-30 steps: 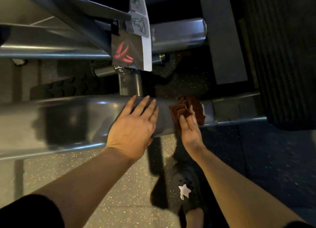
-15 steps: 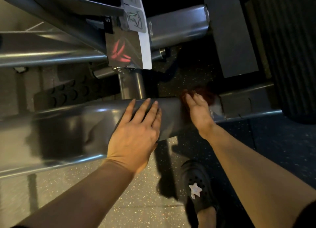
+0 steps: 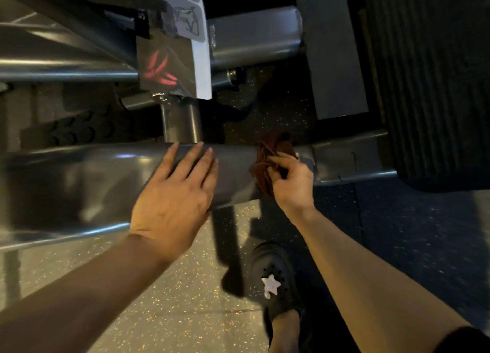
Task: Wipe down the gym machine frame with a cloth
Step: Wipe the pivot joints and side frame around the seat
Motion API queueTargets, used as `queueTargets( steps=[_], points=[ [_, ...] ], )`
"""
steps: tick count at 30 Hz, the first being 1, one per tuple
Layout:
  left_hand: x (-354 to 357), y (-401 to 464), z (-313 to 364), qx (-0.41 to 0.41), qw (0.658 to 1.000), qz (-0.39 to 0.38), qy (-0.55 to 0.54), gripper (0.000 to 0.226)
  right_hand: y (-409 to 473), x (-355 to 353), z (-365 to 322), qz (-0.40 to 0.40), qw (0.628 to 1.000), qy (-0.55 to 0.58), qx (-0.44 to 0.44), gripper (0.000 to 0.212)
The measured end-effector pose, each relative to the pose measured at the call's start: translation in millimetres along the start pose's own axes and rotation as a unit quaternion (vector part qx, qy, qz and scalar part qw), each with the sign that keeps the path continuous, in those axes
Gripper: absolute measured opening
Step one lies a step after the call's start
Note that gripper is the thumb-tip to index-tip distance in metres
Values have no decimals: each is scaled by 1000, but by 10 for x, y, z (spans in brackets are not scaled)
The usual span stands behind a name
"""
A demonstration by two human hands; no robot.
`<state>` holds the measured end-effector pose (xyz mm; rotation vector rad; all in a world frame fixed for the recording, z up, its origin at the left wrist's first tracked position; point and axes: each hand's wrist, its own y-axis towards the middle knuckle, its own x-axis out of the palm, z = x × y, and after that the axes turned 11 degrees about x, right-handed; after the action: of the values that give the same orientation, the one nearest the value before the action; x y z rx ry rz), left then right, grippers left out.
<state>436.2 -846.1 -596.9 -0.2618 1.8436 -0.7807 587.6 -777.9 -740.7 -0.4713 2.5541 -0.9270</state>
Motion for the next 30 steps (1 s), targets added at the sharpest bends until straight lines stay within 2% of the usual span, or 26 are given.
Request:
queueTargets(
  steps=[2, 4, 6, 8, 10, 12, 14, 17, 19, 21, 23, 26, 30],
  points=[
    [50, 137, 226, 54, 998, -37, -12, 82, -24, -189, 145, 68, 991, -114, -36, 34],
    [71, 399, 490, 88, 992, -82, -45, 73, -39, -363, 333, 108, 958, -231, -127, 40],
    [99, 702, 704, 111, 985, -115, -68, 73, 43, -520, 576, 43, 904, -389, -169, 55],
    [100, 918, 771, 104, 982, -138, -79, 74, 162, -638, 727, -52, 831, -535, -140, 68],
    [127, 1048, 793, 91, 981, -156, -66, 74, 243, -793, 792, -78, 768, -615, -162, 71],
    [156, 1075, 779, 82, 980, -177, -37, 82, 273, -974, 800, -74, 735, -646, -193, 69],
    [185, 1080, 760, 89, 979, -183, -14, 89, 284, -1169, 778, -52, 736, -643, -203, 66],
    [208, 1072, 761, 84, 980, -177, -16, 88, 367, -1377, 686, 42, 772, -595, -221, 51],
    [237, 1071, 783, 74, 984, -158, -24, 83, 466, -1471, 599, 108, 790, -572, -194, 40],
    [257, 1064, 786, 72, 986, -146, -25, 80, 552, -1476, 490, 142, 801, -560, -156, 45],
    [286, 1053, 786, 79, 986, -143, -15, 76, 613, -1356, 439, 133, 805, -561, -144, 49],
    [328, 1046, 810, 91, 987, -134, 13, 72, 673, -1103, 485, 61, 798, -574, -173, 58],
    [337, 1060, 801, 89, 987, -132, 11, 76, 534, -1059, 640, -25, 754, -612, -236, 61]
  ],
)
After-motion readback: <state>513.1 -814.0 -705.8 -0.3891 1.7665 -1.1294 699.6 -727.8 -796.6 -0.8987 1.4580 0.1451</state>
